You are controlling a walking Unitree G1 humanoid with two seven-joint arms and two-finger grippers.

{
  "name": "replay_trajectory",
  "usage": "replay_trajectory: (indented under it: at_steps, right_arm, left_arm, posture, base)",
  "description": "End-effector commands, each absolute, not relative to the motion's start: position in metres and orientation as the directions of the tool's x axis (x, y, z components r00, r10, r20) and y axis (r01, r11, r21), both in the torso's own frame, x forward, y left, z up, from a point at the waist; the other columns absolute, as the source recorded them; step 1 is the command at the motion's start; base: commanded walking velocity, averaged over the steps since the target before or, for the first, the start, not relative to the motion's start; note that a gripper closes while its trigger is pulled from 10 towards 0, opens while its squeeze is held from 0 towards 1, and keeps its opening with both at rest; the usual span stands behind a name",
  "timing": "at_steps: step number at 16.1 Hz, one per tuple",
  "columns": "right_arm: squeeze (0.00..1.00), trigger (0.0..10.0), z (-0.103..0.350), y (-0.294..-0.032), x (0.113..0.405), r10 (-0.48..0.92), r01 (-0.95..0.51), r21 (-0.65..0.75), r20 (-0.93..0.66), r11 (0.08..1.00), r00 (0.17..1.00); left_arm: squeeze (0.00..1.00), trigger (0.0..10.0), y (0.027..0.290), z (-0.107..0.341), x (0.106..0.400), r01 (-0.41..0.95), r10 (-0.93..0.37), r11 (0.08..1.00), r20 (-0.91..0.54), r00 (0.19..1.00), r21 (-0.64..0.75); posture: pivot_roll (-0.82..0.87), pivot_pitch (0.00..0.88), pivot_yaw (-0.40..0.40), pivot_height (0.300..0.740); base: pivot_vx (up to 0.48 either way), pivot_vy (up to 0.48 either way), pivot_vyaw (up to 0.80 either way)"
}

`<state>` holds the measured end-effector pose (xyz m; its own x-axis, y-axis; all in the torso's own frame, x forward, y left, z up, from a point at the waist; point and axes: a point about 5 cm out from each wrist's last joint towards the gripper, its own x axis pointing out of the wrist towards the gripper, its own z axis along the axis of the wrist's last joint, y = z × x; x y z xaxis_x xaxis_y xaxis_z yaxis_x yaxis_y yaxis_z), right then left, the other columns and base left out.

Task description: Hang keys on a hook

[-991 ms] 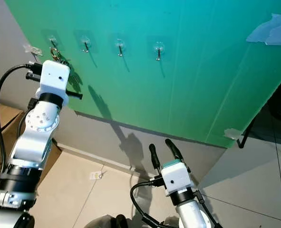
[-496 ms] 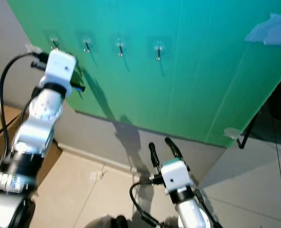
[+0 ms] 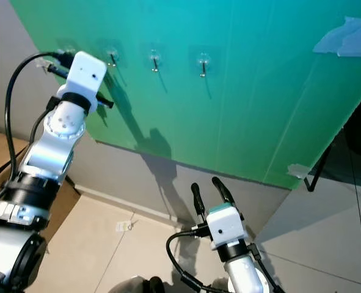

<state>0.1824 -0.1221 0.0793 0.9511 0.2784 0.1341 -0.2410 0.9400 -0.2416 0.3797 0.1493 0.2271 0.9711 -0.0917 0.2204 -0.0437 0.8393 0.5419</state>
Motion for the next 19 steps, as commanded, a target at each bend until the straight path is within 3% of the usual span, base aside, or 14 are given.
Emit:
replay_trajectory:
  at_steps: [1,15,19]
  right_arm:
    - [0.0,10.0,0.08,-0.119,0.18,0.277,-0.242,-0.237,0.13,0.941,0.952]
    - [0.0,10.0,0.081,-0.117,0.176,0.275,-0.241,-0.231,0.128,0.943,0.953]
    - [0.0,10.0,0.081,-0.117,0.175,0.271,-0.238,-0.231,0.126,0.944,0.954]
  left_arm:
    - [0.0,10.0,0.148,0.232,0.382,-0.028,-0.118,0.824,0.22,0.968,0.566]
    - [0.0,10.0,0.134,0.237,0.383,0.024,-0.197,0.779,0.209,0.958,0.626]
    - [0.0,10.0,0.128,0.234,0.379,0.117,-0.268,0.749,0.137,0.954,0.652]
  posture:
    - [-0.22,0.071,0.149,0.736]
    - [-0.22,0.078,0.153,0.736]
    - [-0.22,0.08,0.162,0.736]
  base:
    - [0.0,0.0,0.0]
    - [0.0,0.0,0.0]
    - [0.0,0.0,0.0]
